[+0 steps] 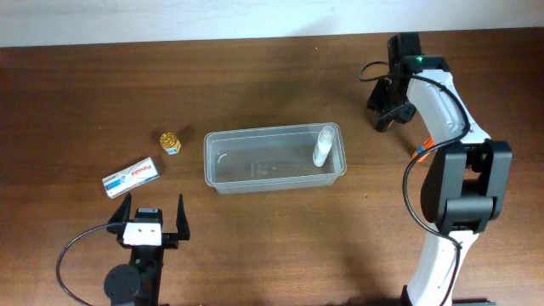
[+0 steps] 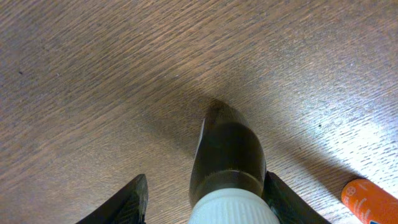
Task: Pack container
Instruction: 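Close the right gripper on the brown bottle and lift it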
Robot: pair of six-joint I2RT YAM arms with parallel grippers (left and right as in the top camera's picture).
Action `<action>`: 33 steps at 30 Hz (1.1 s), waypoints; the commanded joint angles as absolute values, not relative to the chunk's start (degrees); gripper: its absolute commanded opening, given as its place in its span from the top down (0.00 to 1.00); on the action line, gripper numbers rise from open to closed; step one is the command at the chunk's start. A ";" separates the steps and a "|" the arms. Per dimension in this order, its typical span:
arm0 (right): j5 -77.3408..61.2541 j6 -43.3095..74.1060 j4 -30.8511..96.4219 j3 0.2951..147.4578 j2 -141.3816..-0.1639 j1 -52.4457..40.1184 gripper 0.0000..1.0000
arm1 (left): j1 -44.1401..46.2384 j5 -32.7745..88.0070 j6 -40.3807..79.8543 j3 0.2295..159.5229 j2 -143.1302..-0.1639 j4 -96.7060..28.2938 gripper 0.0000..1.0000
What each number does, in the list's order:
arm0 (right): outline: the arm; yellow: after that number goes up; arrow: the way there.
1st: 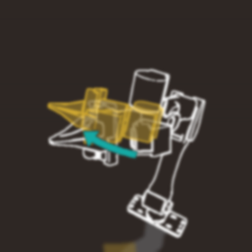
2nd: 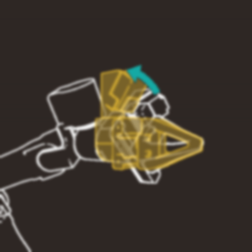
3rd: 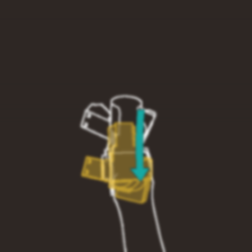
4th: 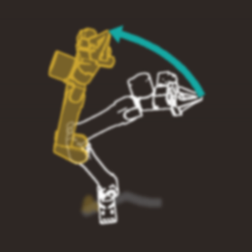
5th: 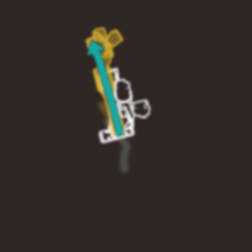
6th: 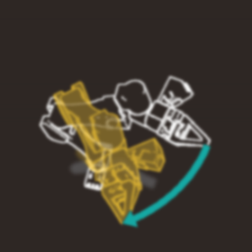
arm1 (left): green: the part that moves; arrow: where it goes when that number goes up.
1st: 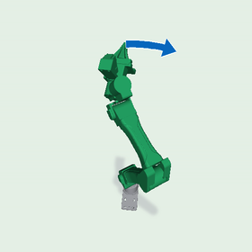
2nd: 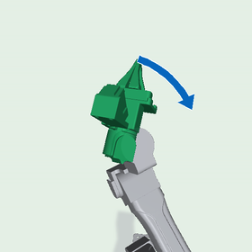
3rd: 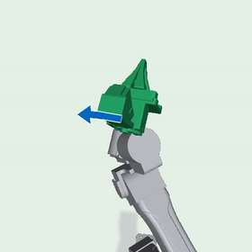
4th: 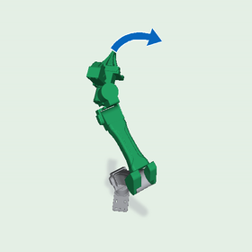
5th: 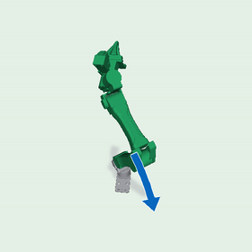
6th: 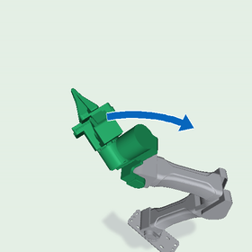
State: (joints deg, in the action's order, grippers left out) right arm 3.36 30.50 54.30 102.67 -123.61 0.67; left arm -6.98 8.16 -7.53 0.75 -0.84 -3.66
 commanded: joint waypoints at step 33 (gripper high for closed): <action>1.21 22.44 57.80 104.05 -123.96 3.36 0.77 | -6.92 8.14 -8.27 0.49 -0.34 -3.90 0.01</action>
State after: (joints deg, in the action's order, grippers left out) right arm 1.80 24.36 57.12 102.24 -123.61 3.03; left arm -6.98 8.16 -7.53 0.73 -0.84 -3.66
